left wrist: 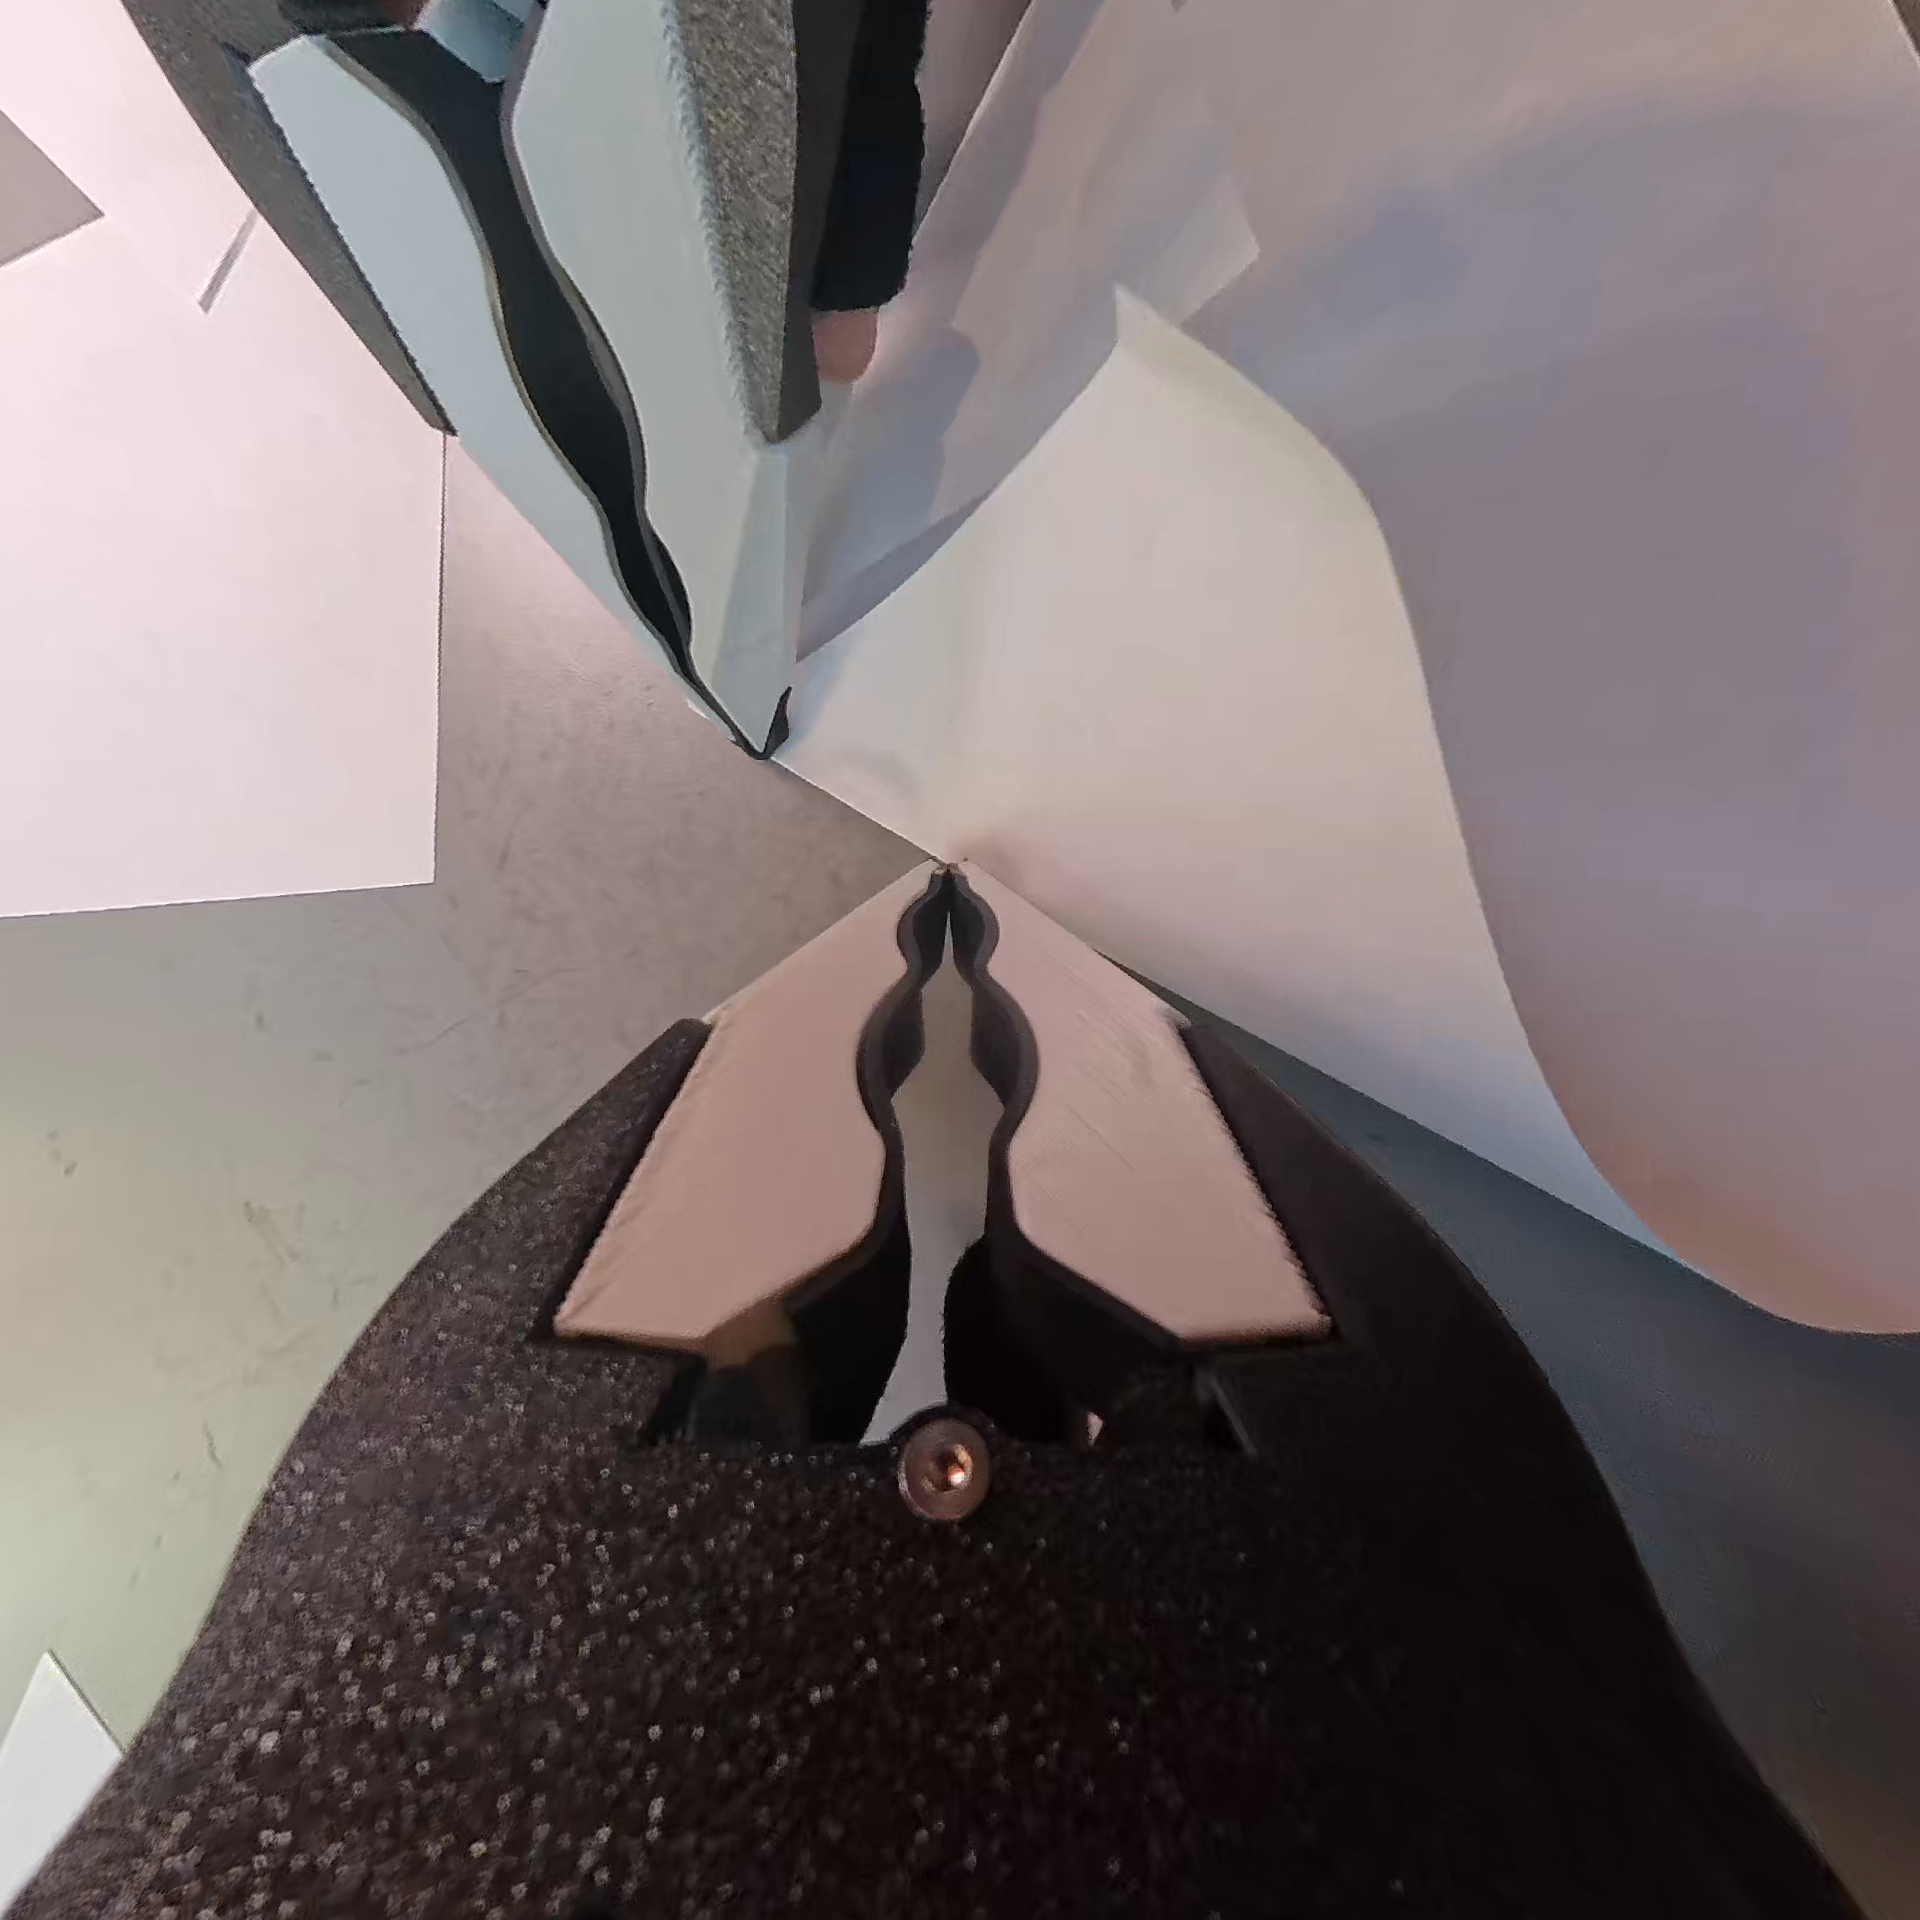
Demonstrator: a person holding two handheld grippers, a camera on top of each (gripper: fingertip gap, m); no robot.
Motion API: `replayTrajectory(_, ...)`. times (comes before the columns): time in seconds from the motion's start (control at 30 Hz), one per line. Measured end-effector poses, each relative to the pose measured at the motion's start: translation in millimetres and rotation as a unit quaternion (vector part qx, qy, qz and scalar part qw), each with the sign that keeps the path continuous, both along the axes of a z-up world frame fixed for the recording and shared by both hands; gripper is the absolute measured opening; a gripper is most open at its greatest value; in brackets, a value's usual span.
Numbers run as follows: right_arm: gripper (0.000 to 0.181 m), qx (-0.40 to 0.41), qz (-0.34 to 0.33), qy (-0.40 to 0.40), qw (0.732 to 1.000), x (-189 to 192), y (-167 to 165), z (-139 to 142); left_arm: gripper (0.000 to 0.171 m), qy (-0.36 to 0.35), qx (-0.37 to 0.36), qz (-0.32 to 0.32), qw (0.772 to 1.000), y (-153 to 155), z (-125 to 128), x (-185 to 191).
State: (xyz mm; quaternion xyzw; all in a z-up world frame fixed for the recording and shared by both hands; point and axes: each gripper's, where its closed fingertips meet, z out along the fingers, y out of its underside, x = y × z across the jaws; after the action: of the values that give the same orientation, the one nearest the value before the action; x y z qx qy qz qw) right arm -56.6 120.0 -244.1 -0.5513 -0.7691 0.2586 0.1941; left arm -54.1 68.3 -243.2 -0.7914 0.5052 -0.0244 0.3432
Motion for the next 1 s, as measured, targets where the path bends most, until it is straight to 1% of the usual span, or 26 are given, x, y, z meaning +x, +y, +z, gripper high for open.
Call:
replayTrajectory(0.1,0.0,0.001,0.0,0.0,1.0,0,0,0,0.0,0.002,0.017,-0.021,1.0,-6,3,5)
replayTrajectory(0.23,0.0,0.001,0.0,0.0,1.0,0,0,0,0.0,0.016,0.015,-0.023,0.999,-11,-1,5)
replayTrajectory(0.3,0.0,0.0,0.0,0.0,1.0,0,0,0,0.0,0.012,0.009,-0.015,1.0,-12,-1,5)
replayTrajectory(0.43,0.0,0.001,-0.001,0.001,1.0,0,0,0,0.0,-0.03,-0.004,0.015,0.999,-14,-2,5)
replayTrajectory(0.53,0.0,0.002,-0.001,0.0,1.0,0,0,0,0.0,-0.032,-0.005,0.017,0.999,-18,-1,5)
replayTrajectory(0.63,0.0,0.003,-0.001,0.0,1.0,0,0,0,0.0,-0.048,-0.025,0.031,0.998,-23,-2,5)
replayTrajectory(0.77,0.0,0.001,-0.001,0.0,1.0,0,0,0,0.0,-0.035,-0.031,0.03,0.998,-32,-2,4)
replayTrajectory(1.0,0.0,0.001,0.0,0.0,1.0,0,-1,0,0.0,-0.048,-0.037,0.046,0.997,-41,-2,5)
